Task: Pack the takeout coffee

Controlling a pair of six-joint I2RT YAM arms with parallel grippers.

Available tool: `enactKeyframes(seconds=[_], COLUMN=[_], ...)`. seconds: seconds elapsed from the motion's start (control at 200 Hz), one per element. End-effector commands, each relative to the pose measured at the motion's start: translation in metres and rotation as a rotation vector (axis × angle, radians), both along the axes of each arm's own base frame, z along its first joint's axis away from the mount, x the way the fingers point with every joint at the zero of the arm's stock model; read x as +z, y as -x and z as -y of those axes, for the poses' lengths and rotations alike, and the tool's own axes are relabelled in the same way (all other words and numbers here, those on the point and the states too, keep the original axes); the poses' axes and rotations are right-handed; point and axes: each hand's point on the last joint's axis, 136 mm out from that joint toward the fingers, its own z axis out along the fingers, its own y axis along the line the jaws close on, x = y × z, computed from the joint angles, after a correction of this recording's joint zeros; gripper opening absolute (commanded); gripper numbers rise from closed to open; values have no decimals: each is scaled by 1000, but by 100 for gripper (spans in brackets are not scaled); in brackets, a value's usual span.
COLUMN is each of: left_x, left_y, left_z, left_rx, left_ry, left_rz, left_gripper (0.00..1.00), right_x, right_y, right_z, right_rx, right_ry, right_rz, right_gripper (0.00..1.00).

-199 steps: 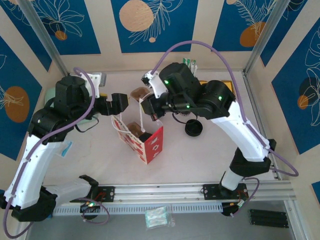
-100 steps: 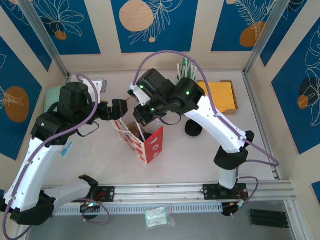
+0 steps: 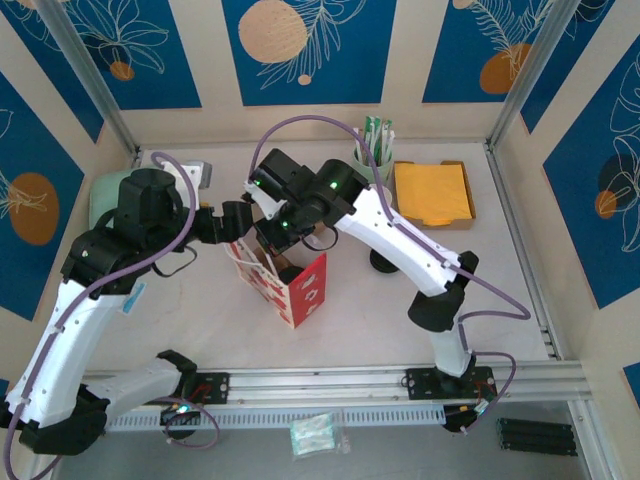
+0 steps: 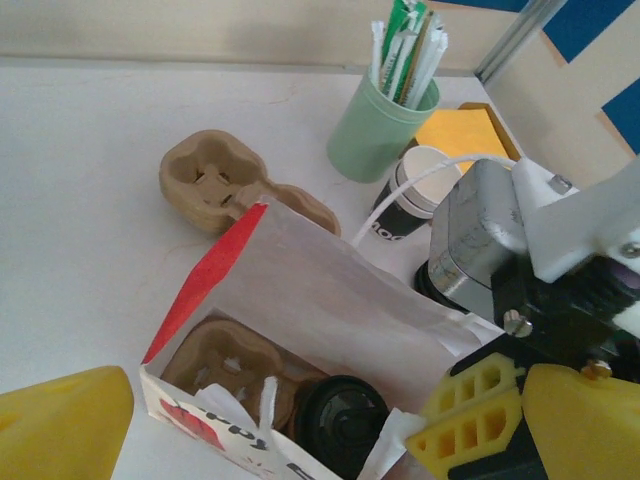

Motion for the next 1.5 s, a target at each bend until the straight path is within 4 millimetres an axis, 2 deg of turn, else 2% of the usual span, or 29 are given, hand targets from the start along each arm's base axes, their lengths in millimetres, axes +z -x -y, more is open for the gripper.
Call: enactKeyframes(seconds=[0.0, 0.115, 0.19, 0.52, 0.65, 0.79, 1.06, 1.28, 1.496], left_x=[14, 17, 18, 24, 28, 34, 43, 48, 61], left_y=[-2, -3, -4, -6, -5, -5, -12, -20, -26], left_z=[3, 4, 4, 4, 4, 4, 15, 26, 44], left_rx=[0, 2, 6, 15, 19, 18, -5, -16, -46], left_ry=[42, 50, 52, 69, 78, 87, 123, 160, 181], left_rz=[48, 57, 61, 68, 73, 79, 89, 70, 94], left_gripper=[99, 99, 100, 99, 100, 99, 100, 99, 100], right_x=[-10, -10, -8, 18, 32, 45, 62, 70, 78], right_y=[-1, -4, -3, -2, -2, -1, -6, -15, -32], right_z=[-7, -10, -9, -4, -1, 4, 28, 50, 84], right_rx=[14, 6, 4, -9, -20, -28, -92, -156, -276], right_ry=[1, -10, -17, -72, -111, -142, -164, -223, -311], right_rz=[-31, -36, -34, 1, 23, 50, 140, 183, 205], right_gripper=[9, 23, 28, 32, 37, 48, 71, 74, 75])
